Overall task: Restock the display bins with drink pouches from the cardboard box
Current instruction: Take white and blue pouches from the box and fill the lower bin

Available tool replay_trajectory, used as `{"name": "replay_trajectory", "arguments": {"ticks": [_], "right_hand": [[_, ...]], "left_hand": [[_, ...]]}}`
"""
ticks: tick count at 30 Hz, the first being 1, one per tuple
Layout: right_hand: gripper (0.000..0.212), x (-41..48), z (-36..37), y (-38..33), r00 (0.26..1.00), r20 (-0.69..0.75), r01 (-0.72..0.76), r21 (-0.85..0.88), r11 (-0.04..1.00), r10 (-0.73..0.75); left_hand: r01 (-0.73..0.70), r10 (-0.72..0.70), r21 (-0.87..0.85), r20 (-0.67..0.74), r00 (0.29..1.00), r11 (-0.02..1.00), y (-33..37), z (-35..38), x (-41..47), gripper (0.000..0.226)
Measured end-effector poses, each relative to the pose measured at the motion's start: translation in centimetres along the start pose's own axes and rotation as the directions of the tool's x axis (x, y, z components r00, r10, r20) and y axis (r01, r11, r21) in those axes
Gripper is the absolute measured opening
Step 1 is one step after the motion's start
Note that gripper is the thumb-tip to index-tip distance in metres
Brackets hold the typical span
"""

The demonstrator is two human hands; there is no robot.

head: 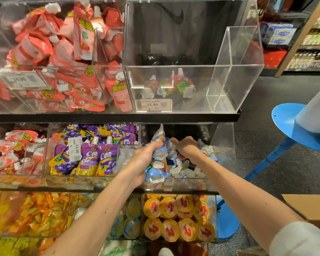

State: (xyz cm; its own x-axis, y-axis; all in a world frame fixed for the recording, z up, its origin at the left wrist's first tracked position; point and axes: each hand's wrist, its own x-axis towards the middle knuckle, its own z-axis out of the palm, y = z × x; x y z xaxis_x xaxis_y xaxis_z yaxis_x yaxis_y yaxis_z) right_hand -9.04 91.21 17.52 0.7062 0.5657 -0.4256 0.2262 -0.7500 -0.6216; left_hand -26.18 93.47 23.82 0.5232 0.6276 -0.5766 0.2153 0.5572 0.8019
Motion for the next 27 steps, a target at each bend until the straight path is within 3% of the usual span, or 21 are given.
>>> {"name": "replay_trajectory", "arguments": {"ticks": [3,5,7,8,10,12,16,20,24,27], "right_hand": [[0.061,-0.5,-0.6,0.8,0.998,-0.010,0.055,0.019,0.998,-0.055],[0.059,-2.2,-1.6,1.4,0.995,0.033,0.078,0.260,0.962,-0.089],[0.059,-4.9,-3.2,2.0,0.980,0.173,-0.006,0.540,0.842,-0.103],[0.060,-6.2,-4.0,2.4,0.960,0.247,-0.039,0.581,0.813,-0.130],[0.054,-8.0,-5.4,3.1,0.930,0.309,-0.026,0.592,0.806,-0.198],[0.044,-8.7,-6.8,3.7,0.937,0.279,-0.002,0.602,0.798,-0.208],[0.017,-7.4,-8.2,4.3,0.978,0.184,-0.033,0.602,0.798,-0.099],[0.021,-3.5,-8.1,5.2,0.996,0.042,-0.093,0.515,0.852,0.083],[0.028,-0.9,-7.3,5.8,0.982,0.169,-0.150,0.398,0.905,0.088],[0.028,0.4,-6.4,5.2,0.971,0.224,-0.177,0.438,0.881,0.083]], "left_hand": [[-0.016,0.017,0.046,-0.020,1.000,0.999,-0.2,0.9,0.4,0.031],[-0.045,0.054,0.142,-0.060,0.997,0.989,-0.5,1.5,1.0,0.036],[-0.091,0.120,0.288,-0.085,0.989,0.953,-0.9,2.1,1.8,0.039],[-0.115,0.149,0.341,-0.074,0.986,0.933,-1.0,2.5,2.0,0.040],[-0.152,0.169,0.413,-0.006,0.986,0.898,-1.2,3.4,2.2,0.041],[-0.169,0.147,0.468,0.084,0.986,0.867,-1.4,4.2,2.5,0.051],[-0.137,0.034,0.457,0.226,0.974,0.879,-1.3,5.7,2.9,0.066],[-0.151,0.046,0.405,0.257,0.965,0.901,-1.0,6.5,3.5,0.016],[-0.091,-0.003,0.468,0.197,0.980,0.879,-0.8,5.6,4.0,0.061],[-0.053,-0.016,0.434,0.152,0.988,0.899,-0.5,4.8,4.3,0.068]]}}
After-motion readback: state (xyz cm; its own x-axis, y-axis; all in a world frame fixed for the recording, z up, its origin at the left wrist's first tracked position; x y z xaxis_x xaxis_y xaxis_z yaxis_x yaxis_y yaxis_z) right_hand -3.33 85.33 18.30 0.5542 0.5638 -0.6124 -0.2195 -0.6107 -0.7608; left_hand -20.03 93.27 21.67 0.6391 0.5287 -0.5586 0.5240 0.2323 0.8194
